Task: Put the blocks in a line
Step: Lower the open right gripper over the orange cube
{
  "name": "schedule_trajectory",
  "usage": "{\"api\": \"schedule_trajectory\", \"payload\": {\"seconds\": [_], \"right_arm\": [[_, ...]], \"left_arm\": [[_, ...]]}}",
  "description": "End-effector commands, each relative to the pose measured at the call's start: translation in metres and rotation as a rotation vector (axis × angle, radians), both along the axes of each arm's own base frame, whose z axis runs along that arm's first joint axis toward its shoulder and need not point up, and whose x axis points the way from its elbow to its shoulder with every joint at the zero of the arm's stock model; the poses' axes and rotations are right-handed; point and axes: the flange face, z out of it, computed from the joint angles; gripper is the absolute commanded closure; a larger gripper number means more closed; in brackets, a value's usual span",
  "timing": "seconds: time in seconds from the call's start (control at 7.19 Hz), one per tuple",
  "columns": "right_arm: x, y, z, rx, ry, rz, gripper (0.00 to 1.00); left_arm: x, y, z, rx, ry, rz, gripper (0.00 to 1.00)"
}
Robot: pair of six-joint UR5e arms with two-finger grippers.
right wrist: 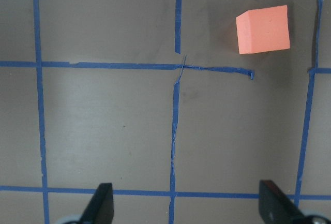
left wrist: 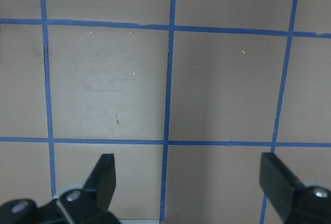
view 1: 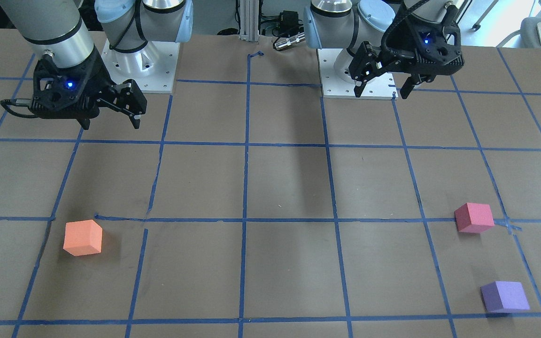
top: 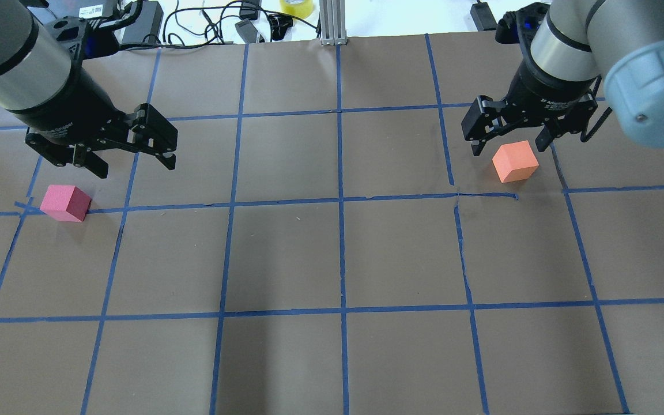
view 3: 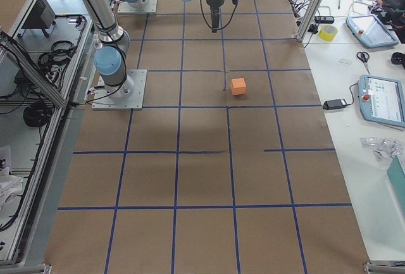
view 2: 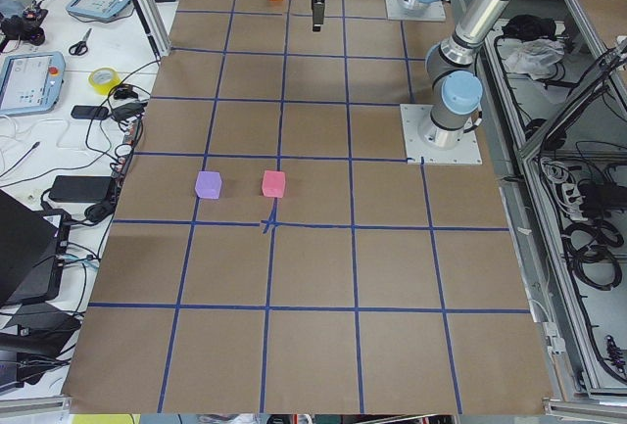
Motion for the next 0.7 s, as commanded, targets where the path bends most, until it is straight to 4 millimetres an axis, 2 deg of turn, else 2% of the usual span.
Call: {"api": "schedule_trajectory", "payload": {"seconds": [0.0,0.14,0.28,0.42,0.56], "right_arm": [[-0.019,-0.02,-0.015,-0.007,-0.001,0.026,0.0],[-0.039,-0.052,-0.046,-0.022,0.004,0.041,0.0],[-0.054,-0.075,-0.069,-0.042,0.009,0.122,0.0],[-0.059,-0.091,-0.082,-0.085,0.028,0.128,0.0],[-0.067,-0.106,-0.11,-0.062,0.077,0.145,0.0]], "left_arm": [[-0.001,-0.007,-0.01,0.022,0.002,-0.005,0.0],[-0.001,-0.008,-0.012,0.026,0.005,-0.004,0.0],[-0.002,-0.01,-0.013,0.027,0.013,-0.004,0.0],[-0.003,-0.011,-0.014,0.028,0.021,-0.003,0.0],[-0.003,-0.011,-0.014,0.028,0.022,-0.001,0.0]]}}
